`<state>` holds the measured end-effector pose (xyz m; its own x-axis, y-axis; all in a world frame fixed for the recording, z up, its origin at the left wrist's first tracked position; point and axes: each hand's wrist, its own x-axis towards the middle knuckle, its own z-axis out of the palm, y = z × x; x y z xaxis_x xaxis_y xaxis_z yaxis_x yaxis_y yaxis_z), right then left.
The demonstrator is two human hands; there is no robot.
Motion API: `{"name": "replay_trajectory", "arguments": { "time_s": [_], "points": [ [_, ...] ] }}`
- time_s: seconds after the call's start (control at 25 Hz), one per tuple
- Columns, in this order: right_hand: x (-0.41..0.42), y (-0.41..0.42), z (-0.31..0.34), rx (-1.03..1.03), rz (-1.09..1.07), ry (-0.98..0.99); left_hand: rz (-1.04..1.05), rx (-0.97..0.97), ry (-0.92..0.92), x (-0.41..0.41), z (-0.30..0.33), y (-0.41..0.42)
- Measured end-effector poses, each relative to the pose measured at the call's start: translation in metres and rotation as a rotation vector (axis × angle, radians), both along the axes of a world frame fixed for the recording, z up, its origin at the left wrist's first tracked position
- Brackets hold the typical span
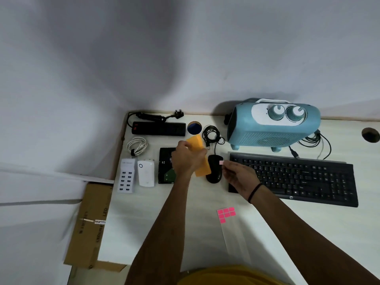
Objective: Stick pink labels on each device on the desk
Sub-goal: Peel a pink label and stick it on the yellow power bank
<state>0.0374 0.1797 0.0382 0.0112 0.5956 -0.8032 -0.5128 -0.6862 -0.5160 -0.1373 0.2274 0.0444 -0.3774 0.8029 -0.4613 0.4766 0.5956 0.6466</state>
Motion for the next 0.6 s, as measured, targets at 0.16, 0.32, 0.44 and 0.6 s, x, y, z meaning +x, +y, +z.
{"name": "replay_trajectory", "arguments": {
  "time_s": [0.16,0.32,0.44,0.6],
  "points": [
    [-0.005,0.007,0.034,0.144,0.022,0.064,0.186,0.003,-1.114,-0.025,0.029,-0.037],
    [-0.011,0.002,0.08,0.354,0.104,0.012,0.237,0.066,-1.486,-0.019,0.043,-0.078],
    [-0.012,-0.007,0.106,0.493,0.166,-0.059,0.293,0.084,-1.489,-0.011,0.053,-0.096],
    [-0.015,-0.02,0.122,0.575,0.306,-0.256,0.263,0.081,-1.44,-0.001,0.064,-0.103]
  ]
}}
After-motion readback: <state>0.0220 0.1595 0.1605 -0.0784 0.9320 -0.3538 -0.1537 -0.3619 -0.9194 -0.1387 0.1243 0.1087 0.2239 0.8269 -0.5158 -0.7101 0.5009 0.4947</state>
